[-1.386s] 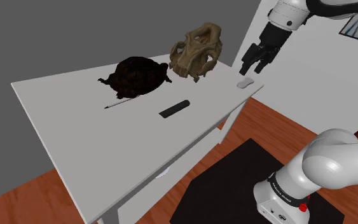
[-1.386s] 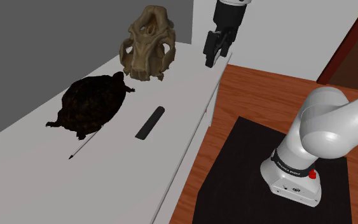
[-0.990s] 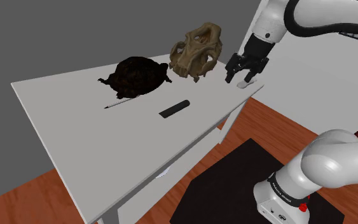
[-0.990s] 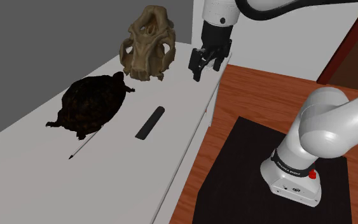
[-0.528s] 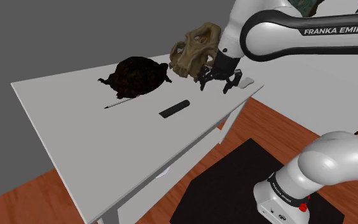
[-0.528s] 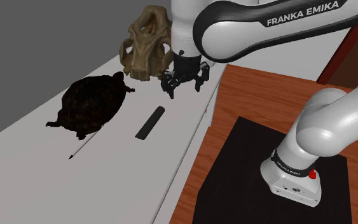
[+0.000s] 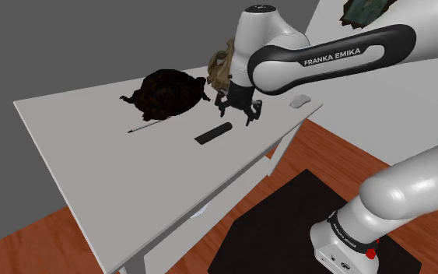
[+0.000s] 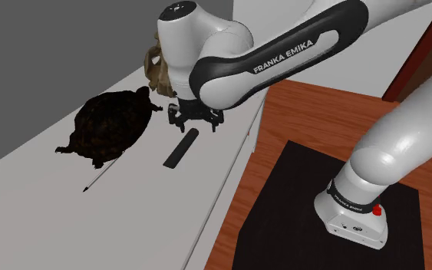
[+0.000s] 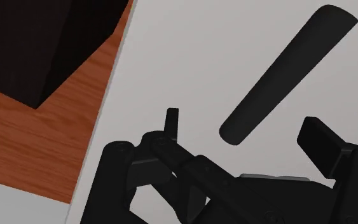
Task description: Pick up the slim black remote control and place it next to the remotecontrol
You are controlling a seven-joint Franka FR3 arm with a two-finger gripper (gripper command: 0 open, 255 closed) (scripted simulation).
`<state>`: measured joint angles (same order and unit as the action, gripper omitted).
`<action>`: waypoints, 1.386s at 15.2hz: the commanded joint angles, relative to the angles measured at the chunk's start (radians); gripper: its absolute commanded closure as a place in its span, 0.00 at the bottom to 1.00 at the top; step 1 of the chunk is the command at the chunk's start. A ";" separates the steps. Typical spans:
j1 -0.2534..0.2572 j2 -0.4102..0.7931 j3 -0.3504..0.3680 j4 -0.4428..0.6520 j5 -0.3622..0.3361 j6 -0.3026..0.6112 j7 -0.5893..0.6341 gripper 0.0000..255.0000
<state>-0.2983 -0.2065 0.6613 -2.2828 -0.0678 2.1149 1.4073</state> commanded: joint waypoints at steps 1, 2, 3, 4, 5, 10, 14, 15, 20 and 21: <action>-0.039 0.120 0.049 0.057 -0.094 0.017 0.182 0.00; -0.048 0.179 0.063 0.088 -0.144 0.016 0.267 0.00; -0.050 0.238 0.069 0.120 -0.195 0.010 0.349 0.00; -0.046 0.296 0.067 0.155 -0.243 0.002 0.429 0.00; -0.034 0.352 0.058 0.190 -0.287 -0.008 0.504 0.00; 0.001 0.467 0.015 0.239 -0.375 0.003 0.639 0.00; 0.004 0.497 -0.001 0.219 -0.408 0.044 0.660 0.00; 0.005 0.502 -0.003 0.217 -0.413 0.050 0.663 0.00; 0.005 0.502 -0.003 0.217 -0.413 0.050 0.663 0.00; 0.005 0.502 -0.003 0.217 -0.413 0.050 0.663 0.00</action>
<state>-0.2933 0.2954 0.6582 -2.0660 -0.4808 2.1644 2.0699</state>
